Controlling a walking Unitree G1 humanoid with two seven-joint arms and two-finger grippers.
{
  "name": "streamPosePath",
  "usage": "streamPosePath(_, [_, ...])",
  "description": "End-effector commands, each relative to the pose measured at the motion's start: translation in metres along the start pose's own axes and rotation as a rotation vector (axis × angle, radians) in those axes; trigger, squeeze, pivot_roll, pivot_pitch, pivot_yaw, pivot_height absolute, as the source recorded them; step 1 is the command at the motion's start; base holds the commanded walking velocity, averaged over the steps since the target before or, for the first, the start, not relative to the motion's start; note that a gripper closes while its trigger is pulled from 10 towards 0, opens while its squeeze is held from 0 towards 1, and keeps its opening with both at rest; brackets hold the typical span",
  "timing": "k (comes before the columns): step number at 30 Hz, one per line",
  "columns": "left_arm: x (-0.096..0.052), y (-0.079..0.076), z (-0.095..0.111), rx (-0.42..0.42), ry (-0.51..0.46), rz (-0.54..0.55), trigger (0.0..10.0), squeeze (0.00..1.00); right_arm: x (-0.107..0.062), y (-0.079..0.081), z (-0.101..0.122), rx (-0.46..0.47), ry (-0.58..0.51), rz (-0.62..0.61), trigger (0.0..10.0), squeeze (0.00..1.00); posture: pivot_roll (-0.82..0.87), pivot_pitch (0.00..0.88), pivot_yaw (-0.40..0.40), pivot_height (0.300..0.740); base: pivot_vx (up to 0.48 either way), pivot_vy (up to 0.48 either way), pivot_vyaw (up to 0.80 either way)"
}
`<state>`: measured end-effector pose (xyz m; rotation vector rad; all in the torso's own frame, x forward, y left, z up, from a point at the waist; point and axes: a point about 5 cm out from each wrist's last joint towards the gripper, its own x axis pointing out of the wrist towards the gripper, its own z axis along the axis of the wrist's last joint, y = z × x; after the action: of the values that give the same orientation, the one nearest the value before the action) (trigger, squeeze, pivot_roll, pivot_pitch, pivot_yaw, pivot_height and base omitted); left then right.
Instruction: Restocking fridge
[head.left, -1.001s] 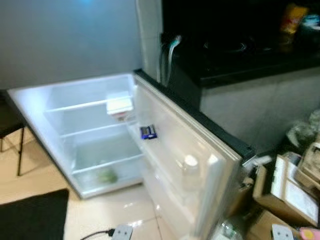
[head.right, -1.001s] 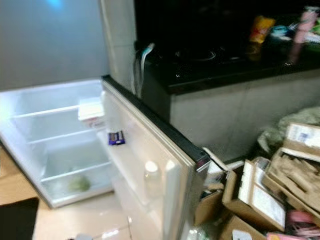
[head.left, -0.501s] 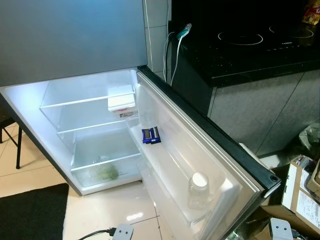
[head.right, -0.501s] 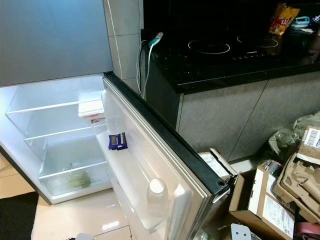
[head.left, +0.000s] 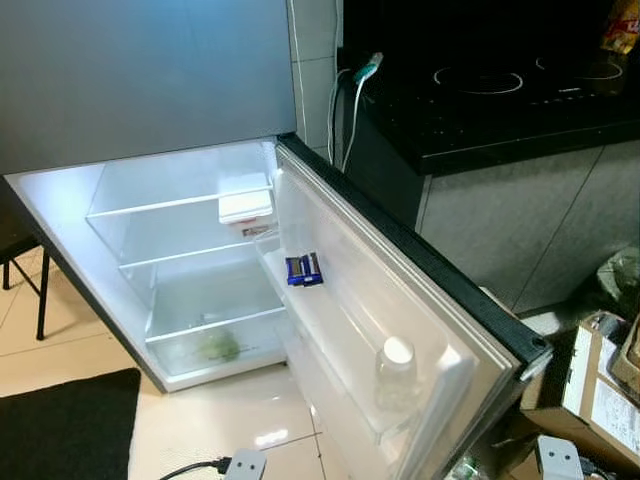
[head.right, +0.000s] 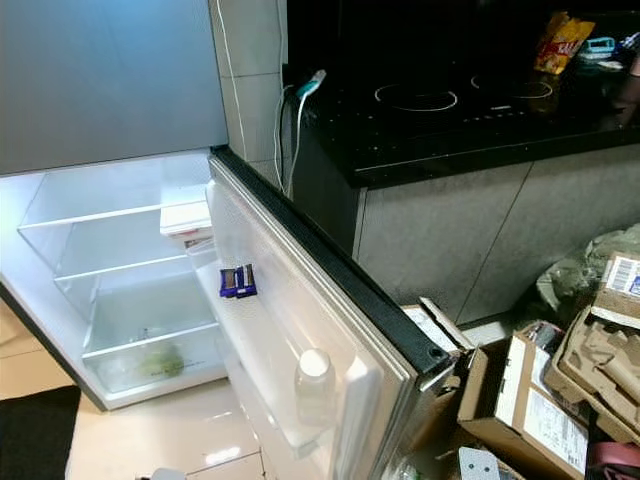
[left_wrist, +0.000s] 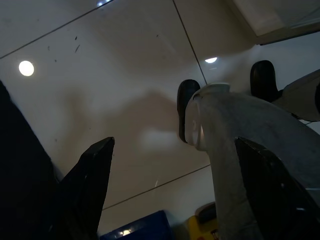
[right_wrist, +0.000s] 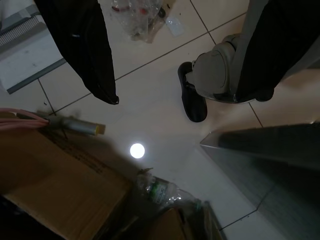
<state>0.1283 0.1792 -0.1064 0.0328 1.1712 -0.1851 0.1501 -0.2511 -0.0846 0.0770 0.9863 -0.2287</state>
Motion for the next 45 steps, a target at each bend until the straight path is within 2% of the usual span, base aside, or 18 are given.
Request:
streamPosePath(1, [-0.0011,-0.0002,-0.0100,0.007,0.032,-0.001,10.0,0.00,-0.0004,0.0015,-0.0039,0.003,0.013,0.008,10.0,0.00,-0.03,0.000,-0.021,0.738,-0.274,0.000,0.00])
streamPosePath(45, [-0.0011,-0.0023,-0.0136,-0.008,0.038,-0.003,10.0,0.00,-0.0008,0.0031,-0.0072,-0.003,0.023,0.017,10.0,0.00,-0.03,0.000,-0.023,0.738,-0.283,0.000,0.00])
